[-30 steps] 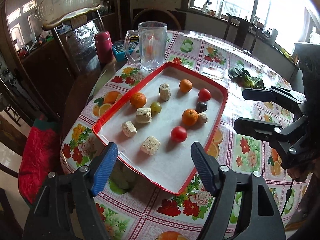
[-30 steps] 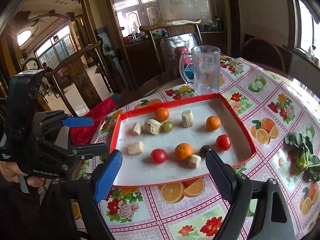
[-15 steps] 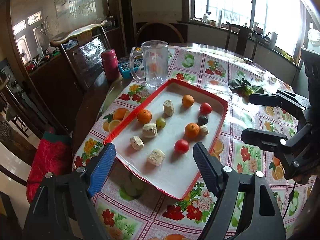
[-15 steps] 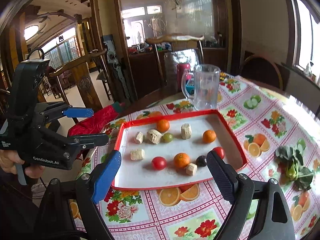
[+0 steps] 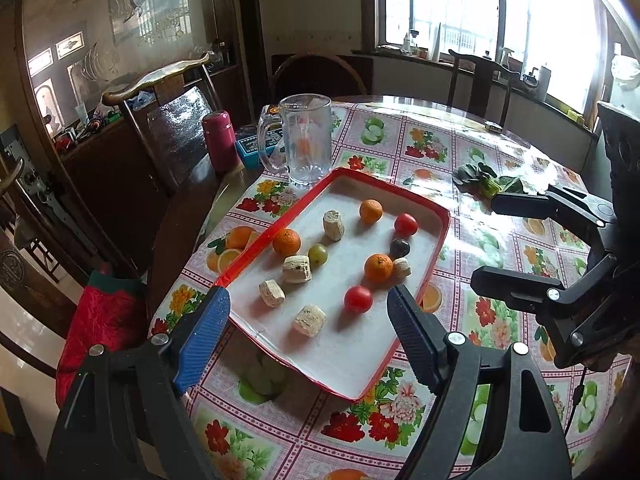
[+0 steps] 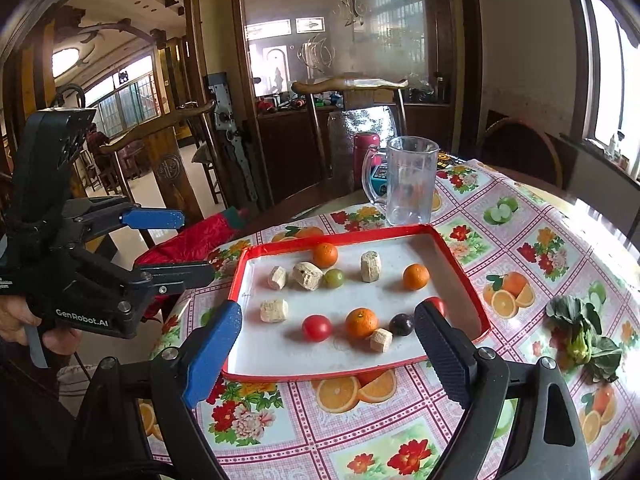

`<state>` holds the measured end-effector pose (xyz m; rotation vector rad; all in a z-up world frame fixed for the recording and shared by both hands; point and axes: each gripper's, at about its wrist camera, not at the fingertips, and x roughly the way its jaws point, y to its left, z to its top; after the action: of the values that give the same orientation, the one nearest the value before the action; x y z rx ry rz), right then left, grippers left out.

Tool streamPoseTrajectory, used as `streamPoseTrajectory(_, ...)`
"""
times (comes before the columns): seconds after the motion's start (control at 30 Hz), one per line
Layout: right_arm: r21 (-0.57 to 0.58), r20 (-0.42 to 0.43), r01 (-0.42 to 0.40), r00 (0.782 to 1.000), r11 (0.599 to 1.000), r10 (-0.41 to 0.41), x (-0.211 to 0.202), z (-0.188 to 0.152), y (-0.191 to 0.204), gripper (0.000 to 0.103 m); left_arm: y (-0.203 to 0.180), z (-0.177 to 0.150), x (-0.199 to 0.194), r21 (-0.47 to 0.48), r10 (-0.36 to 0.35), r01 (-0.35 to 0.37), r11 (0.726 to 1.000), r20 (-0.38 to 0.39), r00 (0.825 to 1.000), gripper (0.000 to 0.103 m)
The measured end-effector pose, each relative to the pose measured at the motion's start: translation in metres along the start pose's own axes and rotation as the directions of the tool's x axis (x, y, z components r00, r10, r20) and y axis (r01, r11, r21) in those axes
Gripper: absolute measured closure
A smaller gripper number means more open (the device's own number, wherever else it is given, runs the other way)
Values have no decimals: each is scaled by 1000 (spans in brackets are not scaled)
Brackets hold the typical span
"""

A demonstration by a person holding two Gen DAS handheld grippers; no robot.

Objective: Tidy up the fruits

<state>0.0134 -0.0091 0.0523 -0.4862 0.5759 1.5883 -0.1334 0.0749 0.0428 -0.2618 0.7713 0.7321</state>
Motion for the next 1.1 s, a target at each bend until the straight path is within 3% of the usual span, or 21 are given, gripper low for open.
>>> streamPoseTrajectory(1.1,-9,11,21,1000,1000,-21,5,-3,-2,14,0,3,-5,1,7,-7,1000,46,999,22)
